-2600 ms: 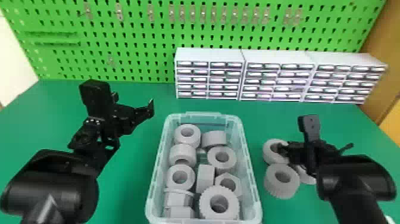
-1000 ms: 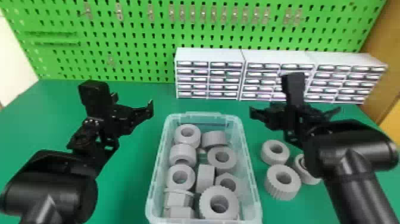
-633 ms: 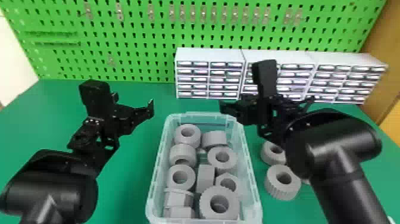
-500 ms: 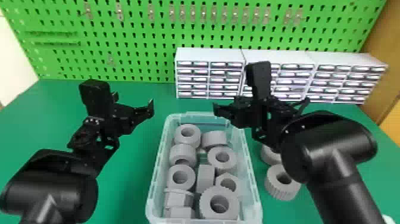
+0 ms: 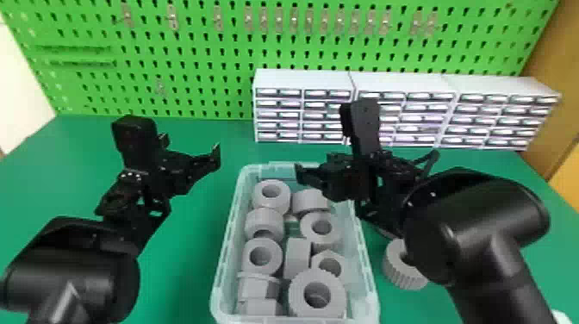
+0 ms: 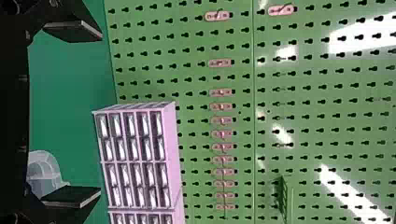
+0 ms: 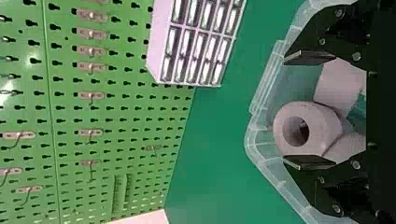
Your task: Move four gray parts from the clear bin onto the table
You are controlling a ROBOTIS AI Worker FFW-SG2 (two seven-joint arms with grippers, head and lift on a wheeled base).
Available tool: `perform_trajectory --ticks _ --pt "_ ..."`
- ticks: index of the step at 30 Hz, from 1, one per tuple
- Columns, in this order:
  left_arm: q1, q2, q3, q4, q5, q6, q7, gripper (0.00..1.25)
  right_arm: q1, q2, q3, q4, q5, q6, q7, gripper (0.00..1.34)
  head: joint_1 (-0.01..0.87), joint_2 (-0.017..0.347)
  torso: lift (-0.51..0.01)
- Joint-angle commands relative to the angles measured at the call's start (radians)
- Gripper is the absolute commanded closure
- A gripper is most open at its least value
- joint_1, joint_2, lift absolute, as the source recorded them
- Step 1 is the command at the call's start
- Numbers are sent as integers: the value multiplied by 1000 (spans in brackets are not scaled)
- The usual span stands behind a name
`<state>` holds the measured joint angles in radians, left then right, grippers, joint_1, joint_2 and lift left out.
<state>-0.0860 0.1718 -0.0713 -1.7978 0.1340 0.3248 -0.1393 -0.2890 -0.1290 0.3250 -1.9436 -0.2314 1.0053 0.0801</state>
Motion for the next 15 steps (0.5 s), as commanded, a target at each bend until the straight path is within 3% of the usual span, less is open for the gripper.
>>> perform_trajectory --ticks 1,8,15 --pt "-1 0 2 0 1 0 -3 122 1 -9 16 -11 -26 38 -5 509 678 34 -50" --pt "-8 0 -1 0 1 0 -5 122 -12 -21 63 -15 -39 108 -5 516 678 34 -50" --pt "-8 0 -5 0 1 0 -5 122 -50 -23 98 -17 -72 239 -72 516 678 34 -50"
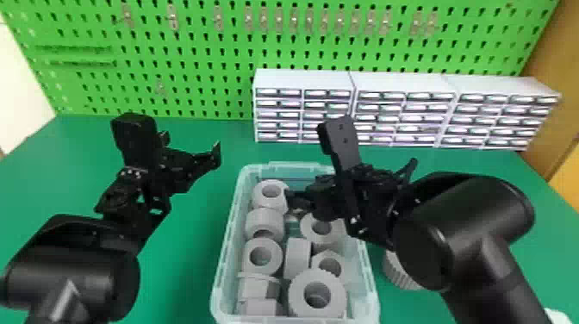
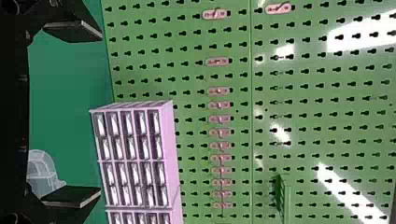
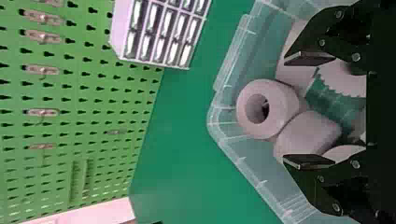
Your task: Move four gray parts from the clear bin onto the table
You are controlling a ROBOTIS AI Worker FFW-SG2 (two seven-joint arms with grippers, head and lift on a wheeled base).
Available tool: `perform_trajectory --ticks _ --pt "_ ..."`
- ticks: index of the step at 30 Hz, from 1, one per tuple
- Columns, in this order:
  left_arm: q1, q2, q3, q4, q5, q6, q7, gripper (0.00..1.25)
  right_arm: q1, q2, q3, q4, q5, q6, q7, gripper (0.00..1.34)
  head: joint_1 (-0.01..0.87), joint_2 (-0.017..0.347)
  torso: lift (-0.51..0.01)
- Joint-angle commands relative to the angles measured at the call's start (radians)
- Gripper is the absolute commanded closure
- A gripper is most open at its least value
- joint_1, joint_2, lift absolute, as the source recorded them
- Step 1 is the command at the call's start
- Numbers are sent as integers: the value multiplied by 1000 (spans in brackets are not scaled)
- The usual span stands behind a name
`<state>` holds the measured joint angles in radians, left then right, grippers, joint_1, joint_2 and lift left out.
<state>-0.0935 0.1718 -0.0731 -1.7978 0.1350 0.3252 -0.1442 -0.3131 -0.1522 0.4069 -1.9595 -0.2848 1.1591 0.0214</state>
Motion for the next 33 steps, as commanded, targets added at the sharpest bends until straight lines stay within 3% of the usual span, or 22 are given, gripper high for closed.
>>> perform_trajectory --ticks 1,14,25,28,33 --pt "0 0 -4 0 0 0 0 122 -32 2 18 -1 -19 102 -15 516 678 34 -50" --pt "-5 0 -13 5 0 0 0 122 -80 13 -14 39 -174 260 -181 513 678 34 -50" --pt "-6 0 -17 8 5 3 0 122 -83 26 -74 114 -513 292 -563 512 678 34 -50" --pt "-8 0 -19 9 5 3 -2 122 -86 29 -77 130 -550 294 -606 510 678 34 -50" --pt "-9 0 -19 11 6 3 -5 122 -89 29 -82 151 -574 294 -614 510 678 34 -50"
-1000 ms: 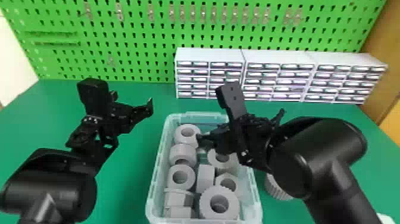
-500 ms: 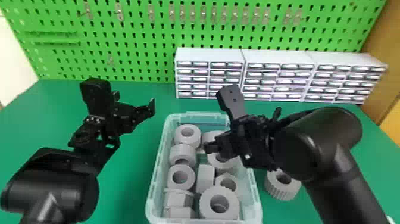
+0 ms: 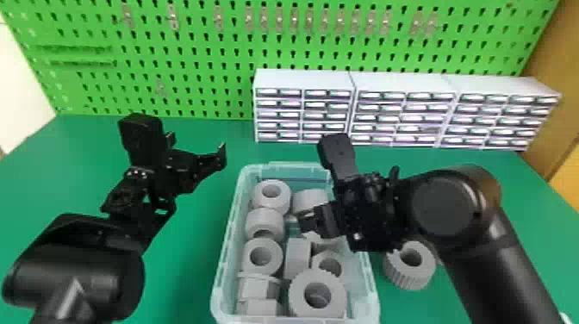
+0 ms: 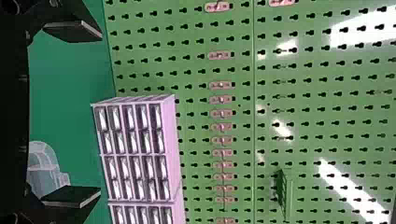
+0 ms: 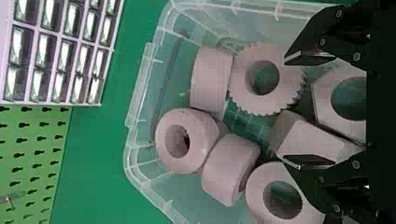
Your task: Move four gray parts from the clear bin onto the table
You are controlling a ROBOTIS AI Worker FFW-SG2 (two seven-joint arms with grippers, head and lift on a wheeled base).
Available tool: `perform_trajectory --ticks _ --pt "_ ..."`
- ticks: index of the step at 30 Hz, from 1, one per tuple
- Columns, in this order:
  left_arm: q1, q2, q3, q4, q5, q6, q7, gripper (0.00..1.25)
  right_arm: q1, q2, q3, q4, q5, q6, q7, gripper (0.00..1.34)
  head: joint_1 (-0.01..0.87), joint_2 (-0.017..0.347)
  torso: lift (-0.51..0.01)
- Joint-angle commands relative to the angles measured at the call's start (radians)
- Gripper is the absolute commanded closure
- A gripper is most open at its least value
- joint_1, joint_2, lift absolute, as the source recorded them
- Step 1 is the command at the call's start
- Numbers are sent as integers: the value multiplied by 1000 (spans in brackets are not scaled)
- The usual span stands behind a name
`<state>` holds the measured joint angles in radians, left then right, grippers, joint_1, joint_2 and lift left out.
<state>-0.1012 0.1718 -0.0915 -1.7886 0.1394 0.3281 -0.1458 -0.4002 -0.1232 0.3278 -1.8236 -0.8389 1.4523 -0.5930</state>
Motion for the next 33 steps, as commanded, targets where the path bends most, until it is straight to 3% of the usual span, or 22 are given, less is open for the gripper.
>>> perform_trajectory --ticks 1,24,33 --pt "-2 0 -1 2 2 0 -3 122 -2 1 -3 17 -20 0 1 510 678 34 -50" --pt "-2 0 -1 6 2 0 -14 122 3 -6 -15 40 -11 -20 1 515 678 34 -50" --pt "-2 0 1 8 2 0 -18 122 -3 -9 -1 99 -8 -101 1 513 678 34 -50"
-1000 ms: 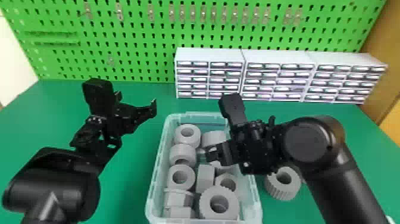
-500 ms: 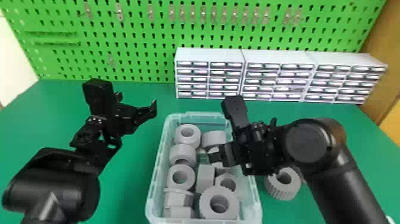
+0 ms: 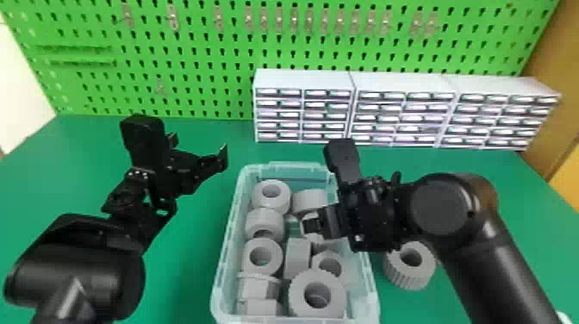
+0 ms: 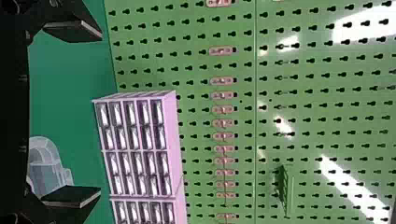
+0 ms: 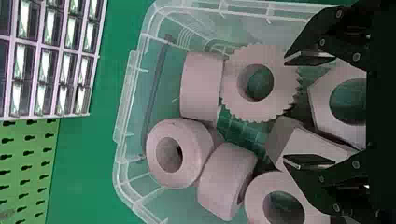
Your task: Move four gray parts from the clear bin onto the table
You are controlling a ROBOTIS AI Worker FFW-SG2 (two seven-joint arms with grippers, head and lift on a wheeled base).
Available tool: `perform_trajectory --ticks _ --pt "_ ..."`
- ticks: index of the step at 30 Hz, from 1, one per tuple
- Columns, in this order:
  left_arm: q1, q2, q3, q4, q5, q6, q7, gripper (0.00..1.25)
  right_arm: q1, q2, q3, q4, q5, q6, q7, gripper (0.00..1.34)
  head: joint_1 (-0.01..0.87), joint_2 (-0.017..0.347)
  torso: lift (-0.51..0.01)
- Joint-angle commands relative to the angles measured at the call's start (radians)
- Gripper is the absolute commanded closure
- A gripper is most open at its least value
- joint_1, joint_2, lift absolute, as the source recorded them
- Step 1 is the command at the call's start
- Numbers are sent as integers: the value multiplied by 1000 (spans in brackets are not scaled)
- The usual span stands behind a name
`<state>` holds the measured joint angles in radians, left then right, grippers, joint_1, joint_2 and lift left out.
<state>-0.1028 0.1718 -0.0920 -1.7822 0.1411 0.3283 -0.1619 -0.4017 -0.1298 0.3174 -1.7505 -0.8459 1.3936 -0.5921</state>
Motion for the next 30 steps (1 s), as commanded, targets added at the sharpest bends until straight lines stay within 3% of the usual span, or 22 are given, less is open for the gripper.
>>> perform_trajectory --ticks 1,13,30 --pt "0 0 1 1 2 0 -4 122 -2 -2 12 31 -1 -51 0 513 678 34 -50" --pt "0 0 -2 9 3 0 -18 122 -22 15 26 106 10 -166 2 515 678 34 -50" --pt "-3 0 -3 17 6 0 -27 122 -81 39 95 299 19 -274 14 516 678 34 -50"
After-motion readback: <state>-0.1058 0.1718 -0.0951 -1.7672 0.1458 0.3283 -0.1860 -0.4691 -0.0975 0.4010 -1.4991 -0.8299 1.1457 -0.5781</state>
